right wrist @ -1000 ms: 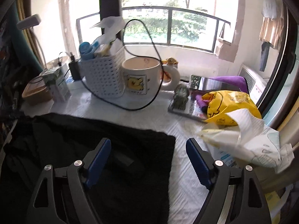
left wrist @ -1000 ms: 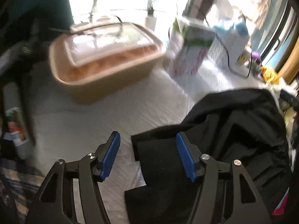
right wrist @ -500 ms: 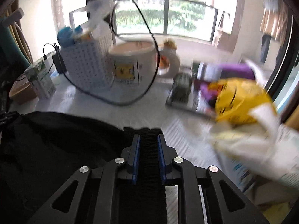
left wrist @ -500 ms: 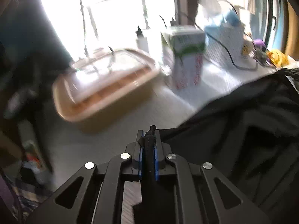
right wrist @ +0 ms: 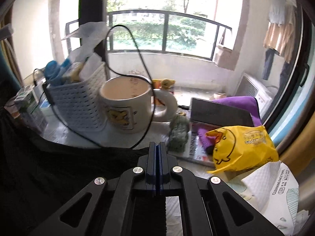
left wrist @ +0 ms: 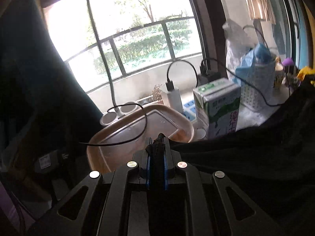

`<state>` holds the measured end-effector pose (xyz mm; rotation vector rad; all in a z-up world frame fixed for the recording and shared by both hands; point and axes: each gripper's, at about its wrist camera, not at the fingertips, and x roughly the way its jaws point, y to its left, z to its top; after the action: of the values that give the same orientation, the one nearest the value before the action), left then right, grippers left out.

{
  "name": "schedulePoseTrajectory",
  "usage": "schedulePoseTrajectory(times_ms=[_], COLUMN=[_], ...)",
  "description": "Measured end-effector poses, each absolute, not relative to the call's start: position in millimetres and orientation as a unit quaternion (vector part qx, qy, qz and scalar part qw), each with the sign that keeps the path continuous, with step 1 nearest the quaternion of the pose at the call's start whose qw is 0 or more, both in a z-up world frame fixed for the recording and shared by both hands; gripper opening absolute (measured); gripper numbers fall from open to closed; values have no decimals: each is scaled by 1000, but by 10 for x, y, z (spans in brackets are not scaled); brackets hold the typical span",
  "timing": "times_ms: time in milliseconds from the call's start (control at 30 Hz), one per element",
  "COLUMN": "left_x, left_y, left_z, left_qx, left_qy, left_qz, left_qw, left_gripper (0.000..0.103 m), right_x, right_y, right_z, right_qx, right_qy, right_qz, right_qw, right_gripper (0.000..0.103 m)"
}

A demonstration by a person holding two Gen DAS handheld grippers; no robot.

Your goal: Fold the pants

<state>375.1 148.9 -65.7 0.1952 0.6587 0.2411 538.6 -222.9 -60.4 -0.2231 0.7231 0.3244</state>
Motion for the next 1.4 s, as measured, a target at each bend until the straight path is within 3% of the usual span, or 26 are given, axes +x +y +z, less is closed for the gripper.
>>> schedulePoseTrajectory(times_ms=[33, 167, 367, 433, 467, 500, 733, 933, 1133, 1400], left_x=[3777, 3720, 3241, 3030, 2935, 2810, 2197, 1915, 1677, 1664], left_y=[1479, 1513, 1534, 1536, 1539, 1535, 1432, 1294, 1190, 1106], left_z=[-675, -678, -441, -404, -408, -416, -683, -1027, -1057, -1171], left_qx=[94, 78, 63, 52, 48, 43, -5, -17, -33, -24], left_qy=[331, 347, 349, 353, 355, 359, 385, 428, 432, 462], left_qz=[119, 115, 93, 80, 76, 71, 15, -27, -66, -47], left_qw=[931, 928, 930, 931, 931, 930, 923, 903, 899, 885], left_gripper=[15, 62, 75, 76, 76, 76, 82, 83, 84, 85], right_x=[5411, 5418, 5101, 4932, 4835, 4727, 4056, 3727, 3513, 3128], right_y=[-2241, -2285, -2310, -2315, -2324, -2337, -2275, -2179, -2359, -2656], right_z=[-631, -706, -532, -440, -396, -353, -293, -585, -875, -808], right_qx=[-107, -107, -117, -121, -121, -120, -145, -159, -155, -146], right_qy=[354, 358, 343, 333, 327, 320, 310, 347, 388, 386], right_qz=[153, 139, 149, 156, 161, 168, 197, 222, 209, 173], right_qw=[917, 917, 920, 922, 923, 925, 919, 897, 884, 894], right_gripper=[1, 1, 8, 36, 81, 103, 103, 103, 103, 102])
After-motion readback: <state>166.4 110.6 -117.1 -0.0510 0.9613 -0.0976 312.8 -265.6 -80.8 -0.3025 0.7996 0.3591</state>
